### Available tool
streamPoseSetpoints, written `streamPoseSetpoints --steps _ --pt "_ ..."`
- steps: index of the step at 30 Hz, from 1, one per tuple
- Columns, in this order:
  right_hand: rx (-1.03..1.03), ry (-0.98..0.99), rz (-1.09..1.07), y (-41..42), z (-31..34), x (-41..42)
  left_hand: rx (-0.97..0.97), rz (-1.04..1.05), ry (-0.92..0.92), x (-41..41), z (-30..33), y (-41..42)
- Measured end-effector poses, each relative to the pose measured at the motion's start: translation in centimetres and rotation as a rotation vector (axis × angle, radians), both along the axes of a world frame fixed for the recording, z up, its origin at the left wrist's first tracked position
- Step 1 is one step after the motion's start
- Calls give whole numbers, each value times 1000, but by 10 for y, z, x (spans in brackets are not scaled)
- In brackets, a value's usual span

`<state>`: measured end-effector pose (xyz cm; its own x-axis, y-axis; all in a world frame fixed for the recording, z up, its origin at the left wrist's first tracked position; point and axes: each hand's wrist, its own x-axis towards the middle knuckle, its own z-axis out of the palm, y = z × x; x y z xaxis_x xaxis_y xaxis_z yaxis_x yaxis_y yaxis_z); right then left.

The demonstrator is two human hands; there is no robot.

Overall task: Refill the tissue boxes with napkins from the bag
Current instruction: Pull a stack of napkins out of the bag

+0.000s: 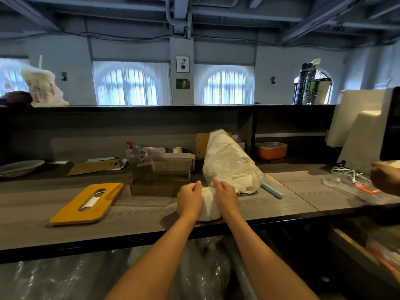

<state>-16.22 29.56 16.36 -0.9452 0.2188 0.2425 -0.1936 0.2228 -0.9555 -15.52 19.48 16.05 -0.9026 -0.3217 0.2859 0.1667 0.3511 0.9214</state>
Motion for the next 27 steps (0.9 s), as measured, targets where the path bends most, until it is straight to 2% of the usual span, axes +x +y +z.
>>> streamPoseSetpoints --steps 3,5,8,11,13,17,19,23,25,27 --pt "67 49 -74 0 0 6 -82 98 28 2 2 2" --pt "53 102 -26 1 1 12 -81 155 52 5 5 -1" --pt "31 206 198 1 5 19 -5 188 100 6 18 -14" --pt "22 194 430 -6 3 22 29 193 108 7 36 -34" --pt "-42 154 421 -15 10 22 24 122 87 4 47 -49" --pt "-259 93 374 -33 39 11 -45 -201 120 6 68 -83" --pt "-338 71 343 -45 55 2 -52 -297 105 6 78 -99" --pt "-404 -3 231 -78 82 -12 -74 -405 -93 0 100 -129" --pt "-468 -83 264 -97 94 -15 -13 -421 -220 -7 109 -141" --pt "-467 -151 274 -118 107 -15 109 -384 -265 -13 115 -146"
